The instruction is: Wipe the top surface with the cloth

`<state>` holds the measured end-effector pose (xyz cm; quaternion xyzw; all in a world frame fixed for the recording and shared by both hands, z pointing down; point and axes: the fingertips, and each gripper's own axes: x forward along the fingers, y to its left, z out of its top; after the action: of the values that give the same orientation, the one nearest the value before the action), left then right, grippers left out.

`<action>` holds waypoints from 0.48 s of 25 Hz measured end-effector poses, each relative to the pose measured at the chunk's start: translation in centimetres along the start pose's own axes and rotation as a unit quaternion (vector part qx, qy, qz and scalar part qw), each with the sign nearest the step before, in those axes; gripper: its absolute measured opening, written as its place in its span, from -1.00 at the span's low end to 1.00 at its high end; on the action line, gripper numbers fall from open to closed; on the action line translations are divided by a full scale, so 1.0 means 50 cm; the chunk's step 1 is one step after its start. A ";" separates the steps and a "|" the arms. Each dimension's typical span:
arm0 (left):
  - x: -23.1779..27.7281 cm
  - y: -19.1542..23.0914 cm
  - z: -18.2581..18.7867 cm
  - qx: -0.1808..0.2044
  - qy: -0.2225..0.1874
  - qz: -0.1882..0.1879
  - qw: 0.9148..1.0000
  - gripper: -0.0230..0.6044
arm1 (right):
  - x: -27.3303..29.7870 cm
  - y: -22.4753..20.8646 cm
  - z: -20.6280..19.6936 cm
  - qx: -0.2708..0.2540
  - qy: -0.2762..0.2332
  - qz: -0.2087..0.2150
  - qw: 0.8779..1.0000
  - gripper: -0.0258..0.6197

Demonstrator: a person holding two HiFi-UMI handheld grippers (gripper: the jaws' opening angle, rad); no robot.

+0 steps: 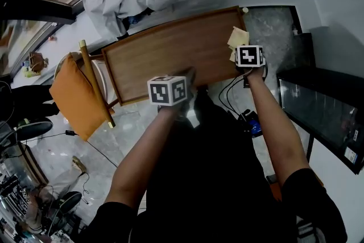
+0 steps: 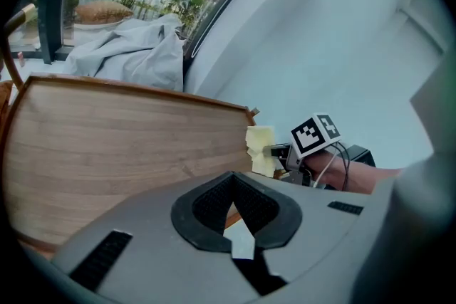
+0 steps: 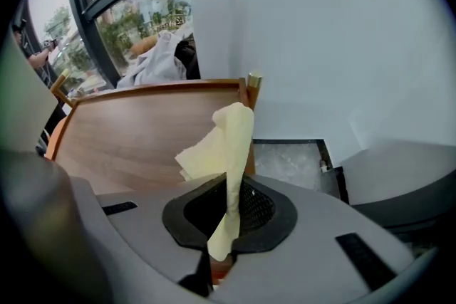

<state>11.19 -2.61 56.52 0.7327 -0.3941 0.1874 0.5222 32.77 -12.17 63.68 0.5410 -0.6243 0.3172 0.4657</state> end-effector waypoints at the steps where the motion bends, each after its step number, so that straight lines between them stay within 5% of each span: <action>1: -0.004 0.003 0.000 -0.001 -0.002 0.002 1.000 -0.90 | -0.002 -0.012 0.001 0.004 0.002 -0.011 1.000 -0.82; 7: -0.049 0.029 0.001 -0.011 -0.022 0.012 1.000 -0.90 | -0.041 -0.024 0.023 0.009 -0.031 -0.027 0.999 -0.82; 12: -0.125 0.089 0.008 -0.030 -0.057 0.025 0.998 -0.90 | -0.105 0.144 0.068 -0.006 -0.082 0.067 0.994 -0.82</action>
<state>3.82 -1.22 54.80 0.7161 -0.4466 0.1469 0.5158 24.83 -11.70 58.34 0.5192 -0.6974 0.2983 0.3938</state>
